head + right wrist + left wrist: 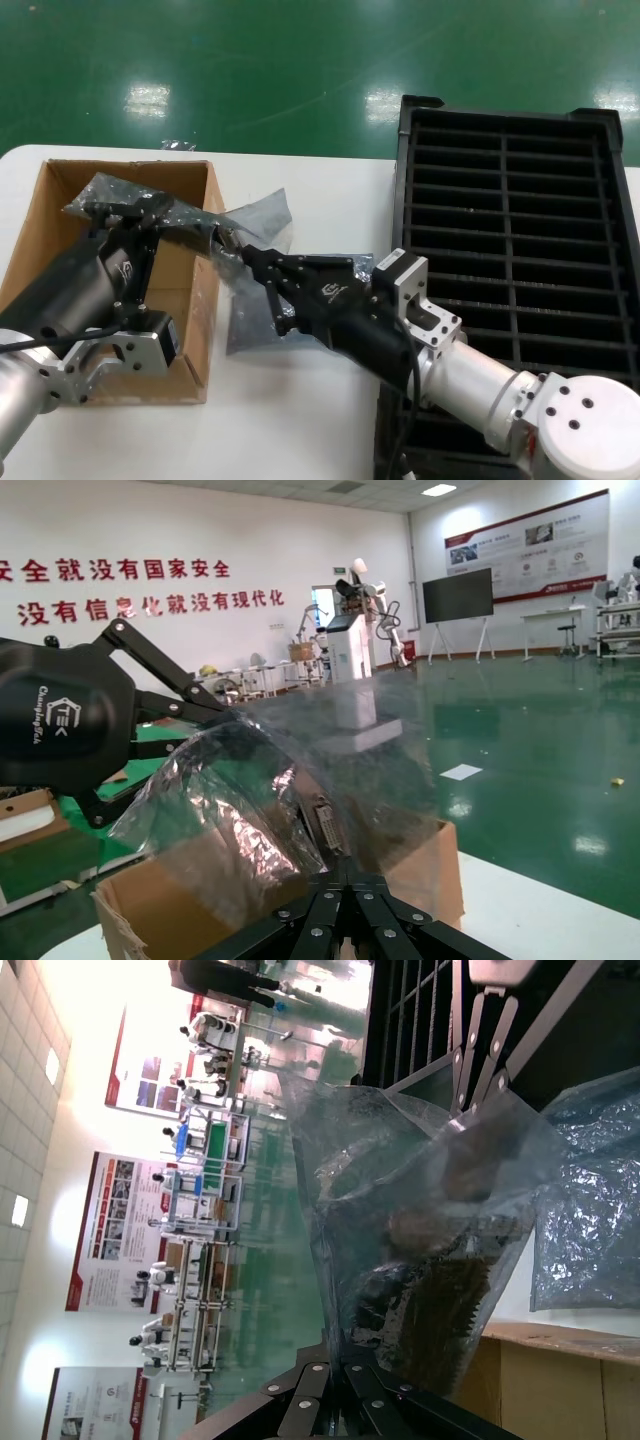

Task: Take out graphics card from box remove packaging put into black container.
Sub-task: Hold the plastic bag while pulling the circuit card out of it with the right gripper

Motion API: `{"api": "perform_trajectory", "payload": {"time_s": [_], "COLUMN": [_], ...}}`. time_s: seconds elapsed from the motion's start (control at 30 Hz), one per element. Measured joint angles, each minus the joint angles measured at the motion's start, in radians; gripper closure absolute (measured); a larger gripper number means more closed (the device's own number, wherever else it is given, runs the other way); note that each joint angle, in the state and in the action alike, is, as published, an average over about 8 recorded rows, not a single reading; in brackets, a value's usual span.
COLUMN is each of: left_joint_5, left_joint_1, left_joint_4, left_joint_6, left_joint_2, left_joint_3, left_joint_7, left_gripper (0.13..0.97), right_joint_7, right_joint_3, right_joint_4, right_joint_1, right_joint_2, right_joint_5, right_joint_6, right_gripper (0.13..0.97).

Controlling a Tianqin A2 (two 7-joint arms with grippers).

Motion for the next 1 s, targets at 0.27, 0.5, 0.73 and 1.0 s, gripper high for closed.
{"api": "perform_trajectory", "payload": {"time_s": [0.27,0.5,0.73,1.0], "left_joint_5": [0.000,0.000,0.000,0.000], "left_joint_1": [0.000,0.000,0.000,0.000], "left_joint_4": [0.000,0.000,0.000,0.000], "left_joint_6": [0.000,0.000,0.000,0.000], "left_joint_2": [0.000,0.000,0.000,0.000], "left_joint_3": [0.000,0.000,0.000,0.000], "left_joint_7": [0.000,0.000,0.000,0.000], "left_gripper": [0.958,0.958,0.958,0.958], "right_joint_7": [-0.002,-0.016,-0.039,-0.056], "right_joint_3": [-0.009,-0.006,0.002,0.009], "right_joint_4": [0.007,-0.004,-0.025,-0.031], "right_joint_1": [-0.003,-0.006,0.002,0.008], "right_joint_2": [-0.008,-0.020,-0.043,-0.059], "right_joint_5": [-0.020,-0.025,-0.018,-0.009], "right_joint_6": [-0.002,0.000,0.000,-0.006], "right_gripper": [0.962,0.962,0.931,0.901]}}
